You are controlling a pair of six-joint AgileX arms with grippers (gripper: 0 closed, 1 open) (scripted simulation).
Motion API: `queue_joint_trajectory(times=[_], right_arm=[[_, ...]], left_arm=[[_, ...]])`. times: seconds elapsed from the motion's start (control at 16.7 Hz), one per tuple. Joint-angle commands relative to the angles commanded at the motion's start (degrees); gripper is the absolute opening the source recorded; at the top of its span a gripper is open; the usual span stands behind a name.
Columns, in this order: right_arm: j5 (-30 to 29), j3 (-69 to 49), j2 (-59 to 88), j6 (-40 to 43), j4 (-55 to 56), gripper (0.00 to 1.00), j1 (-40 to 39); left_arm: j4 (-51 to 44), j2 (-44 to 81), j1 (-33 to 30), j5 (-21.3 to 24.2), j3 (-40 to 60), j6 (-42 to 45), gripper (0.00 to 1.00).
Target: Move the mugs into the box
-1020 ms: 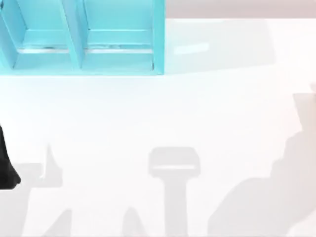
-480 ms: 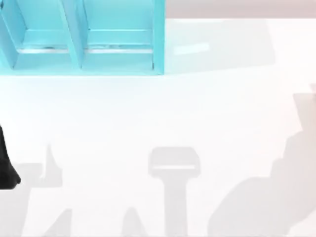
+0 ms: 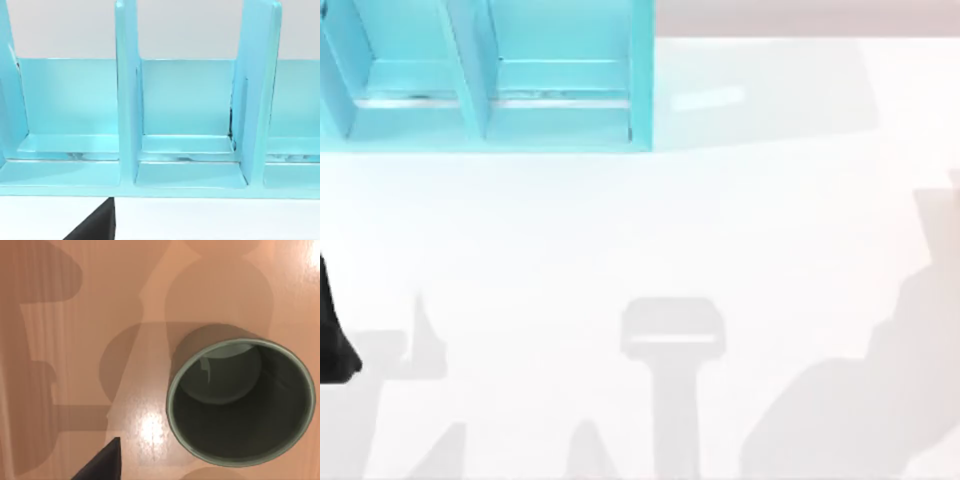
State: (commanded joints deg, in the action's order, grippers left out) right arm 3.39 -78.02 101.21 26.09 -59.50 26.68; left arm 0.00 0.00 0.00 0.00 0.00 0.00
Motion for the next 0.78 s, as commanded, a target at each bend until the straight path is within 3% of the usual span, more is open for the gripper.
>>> queue_joint_trajectory(times=[0.78], right_arm=[[0.0, -23.7, 0.8, 0.3, -23.0, 1.00, 0.3]], left_arm=[[0.0, 0.0, 0.0, 0.0, 0.0, 0.0, 1.00]])
